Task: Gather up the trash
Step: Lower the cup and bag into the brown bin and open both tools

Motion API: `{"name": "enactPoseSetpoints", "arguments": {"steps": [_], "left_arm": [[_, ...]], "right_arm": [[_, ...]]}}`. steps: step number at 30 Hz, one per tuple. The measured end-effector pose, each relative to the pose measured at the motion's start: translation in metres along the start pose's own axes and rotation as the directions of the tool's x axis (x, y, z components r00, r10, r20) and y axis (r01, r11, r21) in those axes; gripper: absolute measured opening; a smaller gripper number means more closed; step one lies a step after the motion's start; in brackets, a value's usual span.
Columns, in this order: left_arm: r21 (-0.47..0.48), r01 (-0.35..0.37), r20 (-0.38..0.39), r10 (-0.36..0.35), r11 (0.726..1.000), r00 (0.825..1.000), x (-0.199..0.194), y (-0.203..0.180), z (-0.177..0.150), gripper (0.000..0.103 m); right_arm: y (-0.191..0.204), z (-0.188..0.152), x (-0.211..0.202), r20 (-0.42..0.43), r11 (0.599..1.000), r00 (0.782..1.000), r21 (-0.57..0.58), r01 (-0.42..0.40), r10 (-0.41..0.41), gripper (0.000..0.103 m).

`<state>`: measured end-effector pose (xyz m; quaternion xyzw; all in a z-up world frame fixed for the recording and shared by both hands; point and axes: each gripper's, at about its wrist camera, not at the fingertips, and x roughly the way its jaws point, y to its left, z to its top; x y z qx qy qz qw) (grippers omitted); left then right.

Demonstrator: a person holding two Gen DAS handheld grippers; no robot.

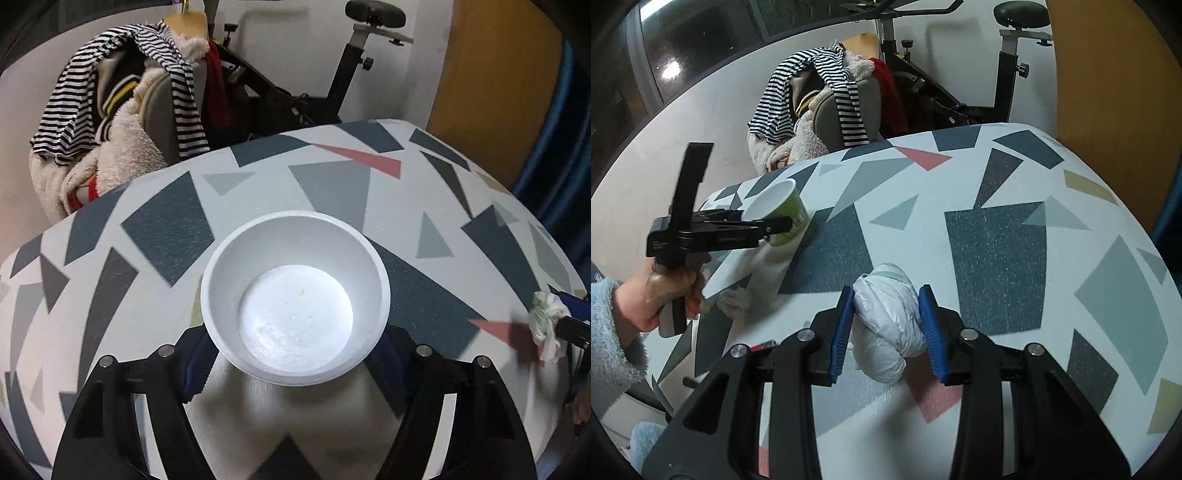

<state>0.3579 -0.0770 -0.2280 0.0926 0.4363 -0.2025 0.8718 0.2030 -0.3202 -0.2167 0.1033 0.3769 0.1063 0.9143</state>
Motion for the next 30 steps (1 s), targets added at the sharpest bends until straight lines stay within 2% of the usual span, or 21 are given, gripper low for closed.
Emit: {"name": "enactPoseSetpoints", "arguments": {"steps": [6,12,20,24,30], "left_arm": [[0.022,-0.007,0.056,0.005,1.000,0.998,-0.056,-0.010,-0.027,0.073],[-0.025,0.024,0.103,-0.021,0.999,0.994,-0.117,-0.021,-0.072,0.073],[-0.067,0.021,0.162,-0.010,0.998,0.987,-0.198,-0.046,-0.159,0.073],[-0.055,0.020,0.172,-0.010,0.998,0.985,-0.228,-0.065,-0.199,0.073],[-0.058,0.035,0.143,-0.027,0.998,0.989,-0.250,-0.086,-0.255,0.073]], "right_arm": [[0.020,-0.014,-0.013,-0.009,0.998,1.000,-0.057,-0.020,0.020,0.038],[0.048,-0.028,-0.028,-0.033,0.994,0.998,-0.095,-0.057,0.054,0.038],[0.087,-0.047,-0.057,-0.037,0.979,0.995,-0.177,-0.101,0.096,0.039],[0.103,-0.063,-0.073,-0.046,0.974,0.992,-0.194,-0.121,0.114,0.039],[0.122,-0.090,-0.092,-0.062,0.966,0.988,-0.210,-0.151,0.141,0.039]]}}
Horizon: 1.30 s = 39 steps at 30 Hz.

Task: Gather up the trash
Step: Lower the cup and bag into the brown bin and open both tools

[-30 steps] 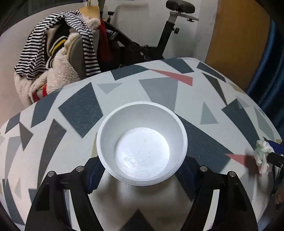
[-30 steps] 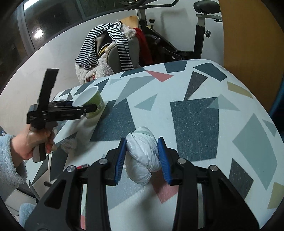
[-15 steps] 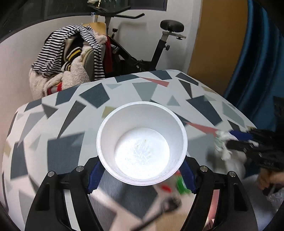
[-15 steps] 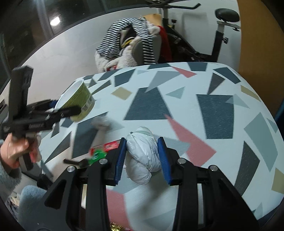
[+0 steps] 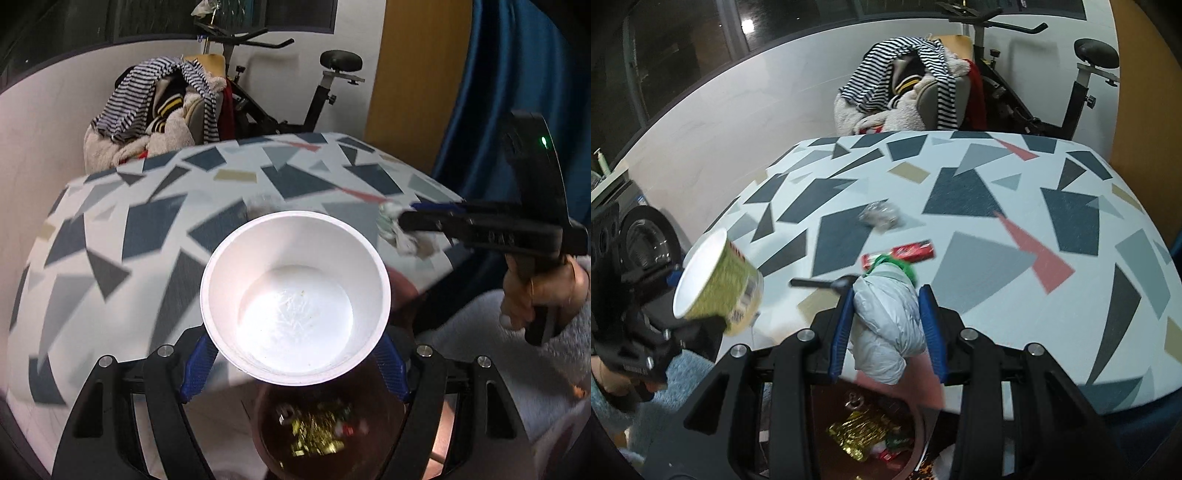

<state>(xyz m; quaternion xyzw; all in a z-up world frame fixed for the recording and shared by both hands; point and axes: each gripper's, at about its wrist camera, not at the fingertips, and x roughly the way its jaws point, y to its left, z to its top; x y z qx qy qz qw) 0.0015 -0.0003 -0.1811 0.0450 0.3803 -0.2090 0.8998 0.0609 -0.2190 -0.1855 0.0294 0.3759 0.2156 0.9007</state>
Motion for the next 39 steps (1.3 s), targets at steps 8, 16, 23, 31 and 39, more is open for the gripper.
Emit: {"name": "enactPoseSetpoints", "arguments": {"steps": [8,16,23,31,39], "left_arm": [[-0.023,0.029,-0.043,-0.029,0.999,0.999,-0.004,-0.013,-0.041,0.073],[-0.019,0.049,-0.063,-0.050,0.999,0.997,0.002,-0.026,-0.050,0.074],[0.040,0.073,-0.088,-0.069,0.997,0.994,0.006,-0.045,-0.069,0.074],[0.041,0.114,-0.087,-0.110,0.993,0.990,0.003,-0.050,-0.082,0.080],[0.006,0.049,-0.003,-0.049,0.999,0.999,-0.015,-0.038,-0.078,0.091]], "right_arm": [[0.022,-0.020,-0.008,-0.019,0.999,1.000,-0.041,-0.020,0.020,0.039],[0.020,-0.027,-0.017,-0.008,0.999,1.000,-0.027,-0.030,0.030,0.039],[0.017,-0.035,-0.016,-0.026,0.999,0.999,-0.020,-0.031,0.030,0.039],[0.019,-0.042,-0.016,-0.035,0.999,0.999,-0.020,-0.038,0.037,0.039],[0.020,-0.053,-0.014,-0.059,0.999,0.997,-0.017,-0.045,0.044,0.039]]}}
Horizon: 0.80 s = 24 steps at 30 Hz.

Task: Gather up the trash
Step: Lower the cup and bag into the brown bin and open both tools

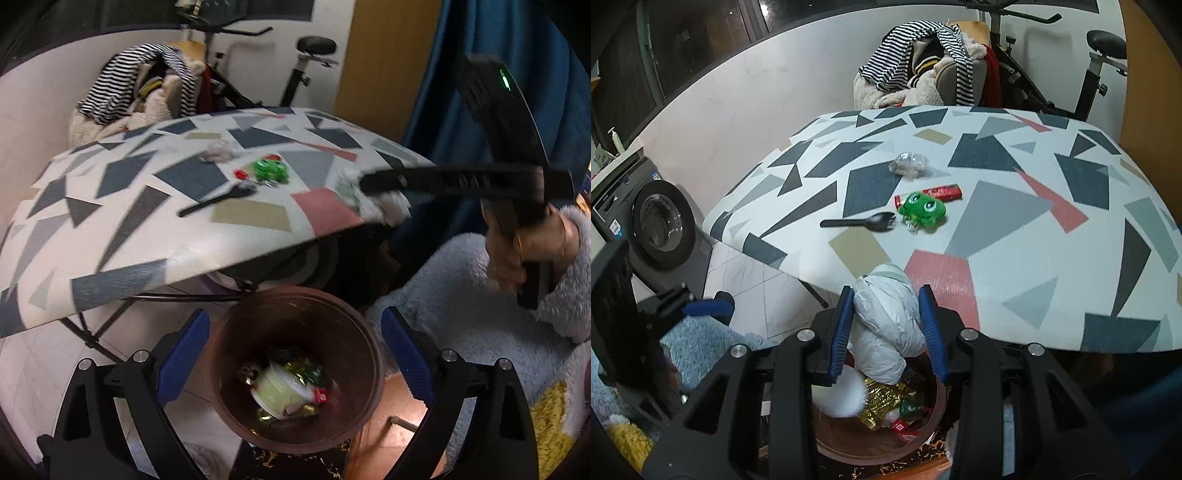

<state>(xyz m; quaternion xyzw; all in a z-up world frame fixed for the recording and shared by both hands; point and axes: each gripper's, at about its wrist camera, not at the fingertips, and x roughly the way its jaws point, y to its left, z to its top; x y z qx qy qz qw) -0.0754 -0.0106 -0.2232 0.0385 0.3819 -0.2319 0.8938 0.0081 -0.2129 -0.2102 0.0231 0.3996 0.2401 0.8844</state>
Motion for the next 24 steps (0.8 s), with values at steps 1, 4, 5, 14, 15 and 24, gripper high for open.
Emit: {"name": "enactPoseSetpoints", "arguments": {"steps": [1,4,5,14,15,24], "left_arm": [[-0.009,-0.014,0.011,0.015,1.000,1.000,-0.003,0.003,0.000,0.091],[-0.062,-0.070,0.061,0.074,0.996,0.995,-0.015,0.018,0.002,0.093],[-0.086,-0.089,0.077,0.095,0.992,0.992,-0.019,0.024,0.002,0.093],[-0.239,-0.190,0.135,0.226,0.952,0.965,-0.038,0.052,-0.006,0.093],[-0.249,-0.195,0.130,0.233,0.949,0.964,-0.037,0.054,-0.007,0.093],[-0.250,-0.210,0.084,0.237,0.945,0.968,-0.021,0.056,-0.010,0.093]], "right_arm": [[0.000,-0.003,0.002,-0.003,1.000,1.000,0.007,-0.007,0.007,0.039],[0.000,-0.014,0.009,-0.011,0.999,0.999,0.025,-0.030,0.030,0.039],[0.001,-0.018,0.013,-0.013,0.999,0.999,0.030,-0.033,0.034,0.039],[0.019,-0.055,0.055,-0.095,1.000,0.995,-0.025,0.012,-0.014,0.039],[0.020,-0.057,0.058,-0.105,0.999,0.994,-0.034,0.017,-0.021,0.039],[0.033,-0.074,0.086,-0.185,0.991,0.979,-0.119,0.059,-0.080,0.039]]}}
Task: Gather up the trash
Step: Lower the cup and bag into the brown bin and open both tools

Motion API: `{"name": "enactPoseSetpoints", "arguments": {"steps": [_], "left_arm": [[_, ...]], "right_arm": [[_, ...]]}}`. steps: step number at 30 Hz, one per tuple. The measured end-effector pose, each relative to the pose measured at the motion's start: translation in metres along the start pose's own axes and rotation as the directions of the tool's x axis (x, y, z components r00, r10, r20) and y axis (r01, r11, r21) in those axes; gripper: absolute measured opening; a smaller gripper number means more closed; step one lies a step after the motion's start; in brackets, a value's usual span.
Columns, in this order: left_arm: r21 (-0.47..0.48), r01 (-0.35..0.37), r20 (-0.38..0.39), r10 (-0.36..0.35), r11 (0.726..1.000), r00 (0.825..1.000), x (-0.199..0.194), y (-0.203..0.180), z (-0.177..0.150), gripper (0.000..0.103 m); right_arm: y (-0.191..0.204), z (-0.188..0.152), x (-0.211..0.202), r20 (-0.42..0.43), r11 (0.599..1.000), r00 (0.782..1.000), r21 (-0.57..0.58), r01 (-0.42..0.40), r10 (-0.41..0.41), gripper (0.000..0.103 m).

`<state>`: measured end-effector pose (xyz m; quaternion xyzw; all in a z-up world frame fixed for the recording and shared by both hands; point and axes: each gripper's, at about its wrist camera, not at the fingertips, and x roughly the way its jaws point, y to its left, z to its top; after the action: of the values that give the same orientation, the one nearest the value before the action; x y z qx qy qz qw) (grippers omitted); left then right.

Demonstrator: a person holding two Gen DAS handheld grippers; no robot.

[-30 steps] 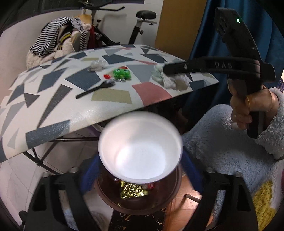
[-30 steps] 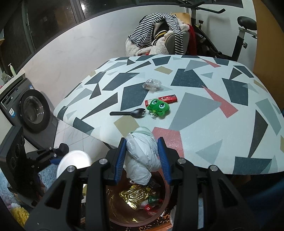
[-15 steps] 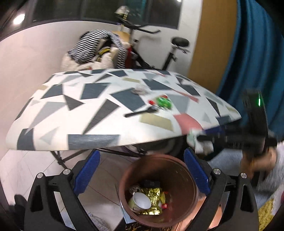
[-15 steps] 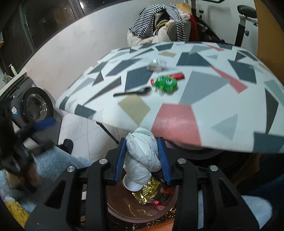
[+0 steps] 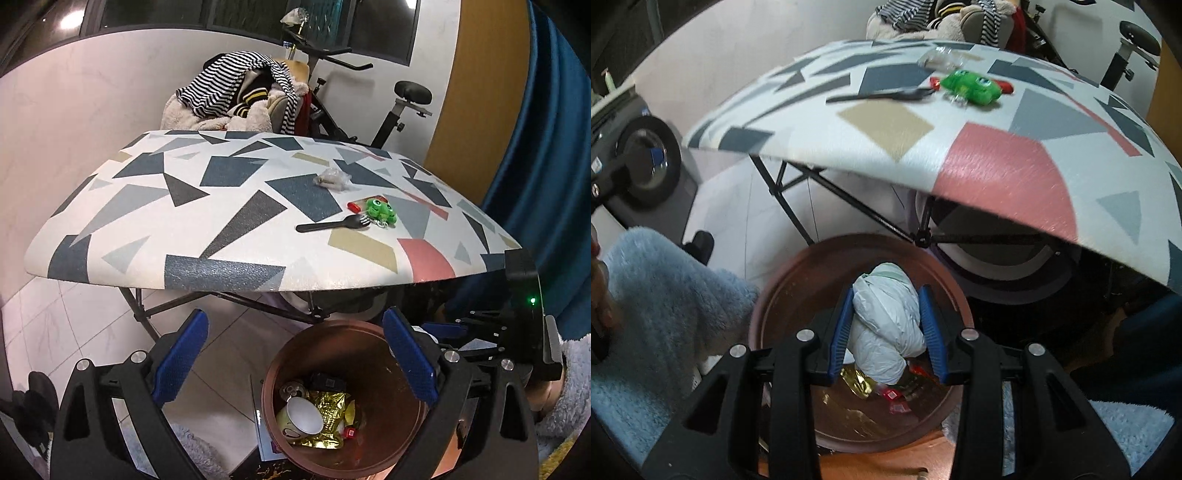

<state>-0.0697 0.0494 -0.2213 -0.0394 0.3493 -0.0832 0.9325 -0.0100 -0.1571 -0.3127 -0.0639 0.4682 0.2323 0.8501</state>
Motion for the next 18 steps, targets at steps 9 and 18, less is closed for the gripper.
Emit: {"name": "enactPoseSetpoints", "arguments": {"steps": [9,18], "left_arm": [[0.028,0.001,-0.026,0.000,1.000,1.000,0.008,-0.007,-0.002,0.093],[0.023,-0.049,-0.021,0.049,0.999,0.999,0.007,-0.005,0.002,0.093]], "right_arm": [[-0.002,-0.001,-0.002,0.034,0.999,0.999,0.009,0.035,-0.036,0.095],[-0.026,0.015,-0.017,0.068,0.988,0.993,0.130,0.086,-0.096,0.097]]}}
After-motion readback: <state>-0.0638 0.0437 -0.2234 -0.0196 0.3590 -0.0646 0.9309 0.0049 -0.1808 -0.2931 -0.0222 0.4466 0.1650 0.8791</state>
